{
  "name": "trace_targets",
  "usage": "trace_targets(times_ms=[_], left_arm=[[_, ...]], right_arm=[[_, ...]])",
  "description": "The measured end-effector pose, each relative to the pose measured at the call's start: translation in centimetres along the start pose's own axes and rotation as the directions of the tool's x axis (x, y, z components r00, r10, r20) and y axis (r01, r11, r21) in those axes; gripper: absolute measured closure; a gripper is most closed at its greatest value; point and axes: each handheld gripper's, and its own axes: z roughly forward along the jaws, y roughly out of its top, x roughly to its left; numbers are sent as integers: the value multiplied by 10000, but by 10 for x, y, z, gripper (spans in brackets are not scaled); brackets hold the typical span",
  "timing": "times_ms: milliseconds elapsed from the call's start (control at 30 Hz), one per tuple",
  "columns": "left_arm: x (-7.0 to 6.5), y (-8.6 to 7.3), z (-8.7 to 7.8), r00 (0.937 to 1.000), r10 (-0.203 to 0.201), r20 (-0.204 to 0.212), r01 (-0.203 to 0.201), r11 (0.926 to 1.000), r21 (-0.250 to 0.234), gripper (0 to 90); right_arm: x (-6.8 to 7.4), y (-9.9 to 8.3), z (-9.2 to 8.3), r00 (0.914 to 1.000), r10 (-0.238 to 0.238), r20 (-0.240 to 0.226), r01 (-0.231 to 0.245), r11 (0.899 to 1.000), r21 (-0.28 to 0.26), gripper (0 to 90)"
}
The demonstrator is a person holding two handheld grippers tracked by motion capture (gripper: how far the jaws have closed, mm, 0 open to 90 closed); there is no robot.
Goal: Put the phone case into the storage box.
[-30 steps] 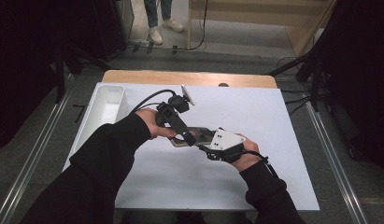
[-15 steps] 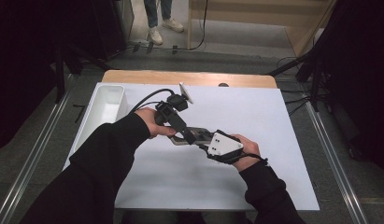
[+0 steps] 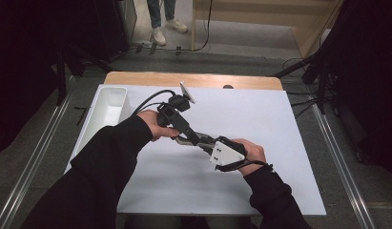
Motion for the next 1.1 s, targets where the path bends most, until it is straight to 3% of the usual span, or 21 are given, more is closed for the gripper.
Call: trace_targets(times_ms=[133, 200, 367, 500, 767, 1000, 1100], left_arm=[[1, 0, -3, 10000, 44, 35, -43, 9995, -304, 108], [1, -1, -7, 9999, 147, 69, -143, 9983, -565, 140], [1, -2, -13, 9998, 191, 51, -185, 9950, -977, 139], [1, -4, -20, 9993, 363, -7, -359, 9875, -1537, 139], [1, -9, -33, 9971, 701, -307, -751, 9729, -2186, 139], [1, -17, -44, 9908, 1168, -682, -1321, 9438, -3030, 140], [0, -21, -48, 9885, 1251, -855, -1465, 9331, -3286, 140]], right_arm=[[-1, 0, -2, 10000, -5, 96, 5, 10000, -62, 774], [-4, 0, -2, 9997, 178, -193, -179, 9998, -62, 776], [-6, -3, -2, 9983, 488, -318, -490, 9988, -48, 776], [-8, -4, -4, 9973, 608, -400, -608, 9981, 0, 776], [-11, -7, -5, 9929, 957, -711, -947, 9954, 172, 776], [-16, -10, -6, 9863, 1369, -920, -1353, 9905, 230, 776], [-19, -12, -6, 9793, 1739, -1036, -1719, 9847, 282, 776]])
